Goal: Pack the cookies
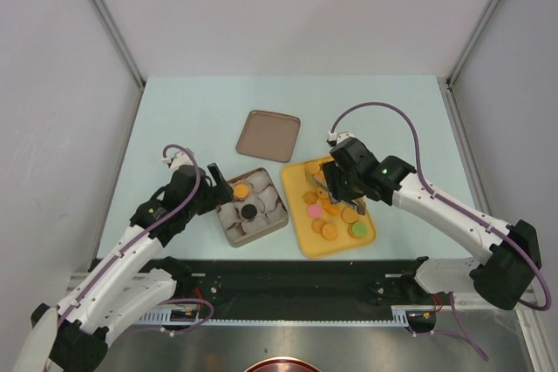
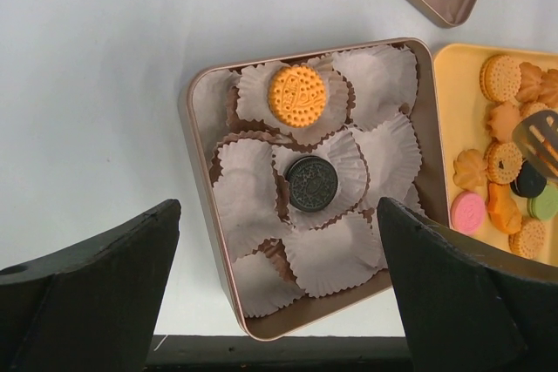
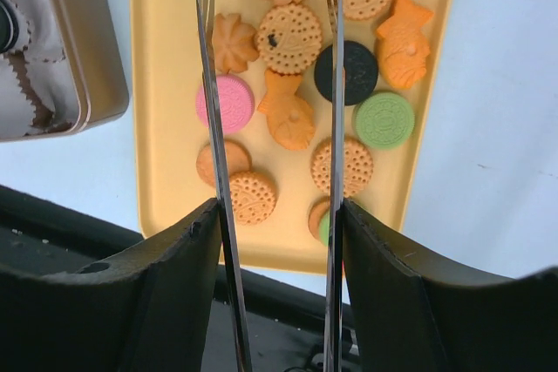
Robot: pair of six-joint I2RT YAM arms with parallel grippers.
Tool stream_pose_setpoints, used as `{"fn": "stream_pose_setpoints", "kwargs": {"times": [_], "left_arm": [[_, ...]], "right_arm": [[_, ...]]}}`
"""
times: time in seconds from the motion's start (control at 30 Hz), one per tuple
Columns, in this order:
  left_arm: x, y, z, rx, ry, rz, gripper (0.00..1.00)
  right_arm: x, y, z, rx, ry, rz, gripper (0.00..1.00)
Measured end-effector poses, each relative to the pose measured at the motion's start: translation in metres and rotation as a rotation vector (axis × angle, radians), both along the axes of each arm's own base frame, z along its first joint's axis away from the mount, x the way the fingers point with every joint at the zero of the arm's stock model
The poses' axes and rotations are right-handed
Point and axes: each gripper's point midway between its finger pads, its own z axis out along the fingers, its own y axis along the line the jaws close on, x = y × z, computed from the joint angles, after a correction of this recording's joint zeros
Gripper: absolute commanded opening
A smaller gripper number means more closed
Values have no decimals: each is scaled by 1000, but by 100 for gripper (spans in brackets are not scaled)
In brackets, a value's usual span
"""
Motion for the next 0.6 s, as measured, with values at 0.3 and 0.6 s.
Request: {"fn": "stream_pose_setpoints", "kwargs": {"times": [0.3,0.6], "left_arm": [[1,-3,0,-10,1,-10,100],[0,-3,-2,-8,5,-9,100]], "right_arm": [[24,3,-15,19,17,-34,58],[39,13,-36,7,68,-13,58]]}}
